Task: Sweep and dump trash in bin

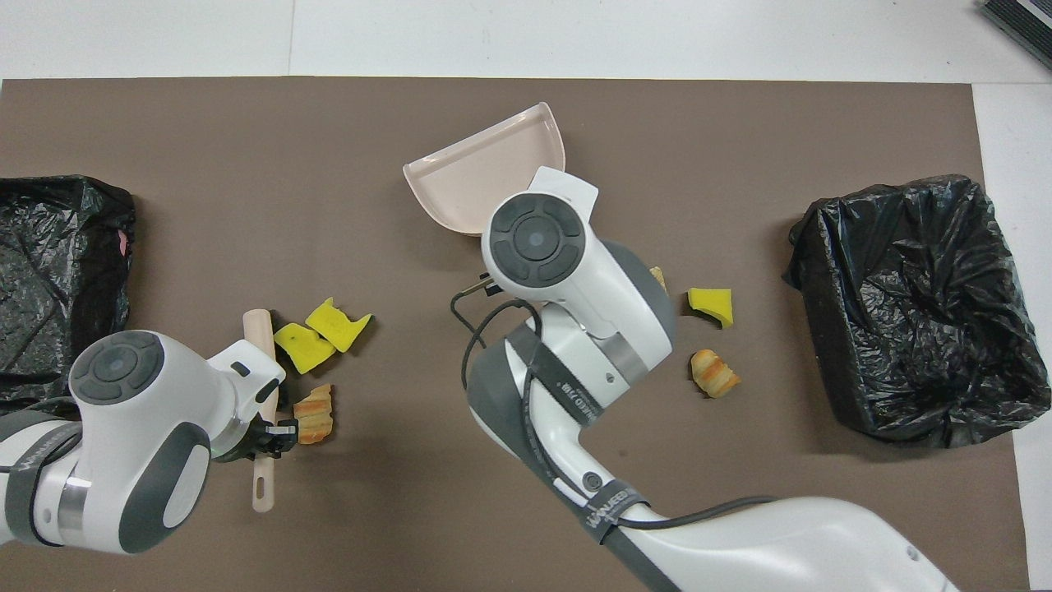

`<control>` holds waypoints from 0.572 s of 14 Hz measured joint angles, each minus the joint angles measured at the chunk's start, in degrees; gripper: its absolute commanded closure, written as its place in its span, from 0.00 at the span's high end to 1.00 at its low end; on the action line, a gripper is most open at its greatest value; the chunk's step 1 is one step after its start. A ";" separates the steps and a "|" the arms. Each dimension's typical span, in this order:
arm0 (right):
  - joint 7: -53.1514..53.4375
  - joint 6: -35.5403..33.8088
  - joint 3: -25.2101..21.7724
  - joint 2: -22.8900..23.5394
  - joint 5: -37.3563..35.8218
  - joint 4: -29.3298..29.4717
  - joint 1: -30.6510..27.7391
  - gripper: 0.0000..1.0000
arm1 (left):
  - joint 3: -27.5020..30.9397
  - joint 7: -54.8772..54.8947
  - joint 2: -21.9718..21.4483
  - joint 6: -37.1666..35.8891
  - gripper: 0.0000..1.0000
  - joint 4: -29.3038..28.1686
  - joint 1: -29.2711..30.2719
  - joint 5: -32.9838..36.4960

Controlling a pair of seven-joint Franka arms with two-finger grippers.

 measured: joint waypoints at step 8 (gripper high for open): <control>-40.40 -5.20 0.03 -1.89 0.99 -1.99 -6.24 0.00 | 0.96 -3.13 0.60 -13.94 0.00 6.79 -3.40 -2.74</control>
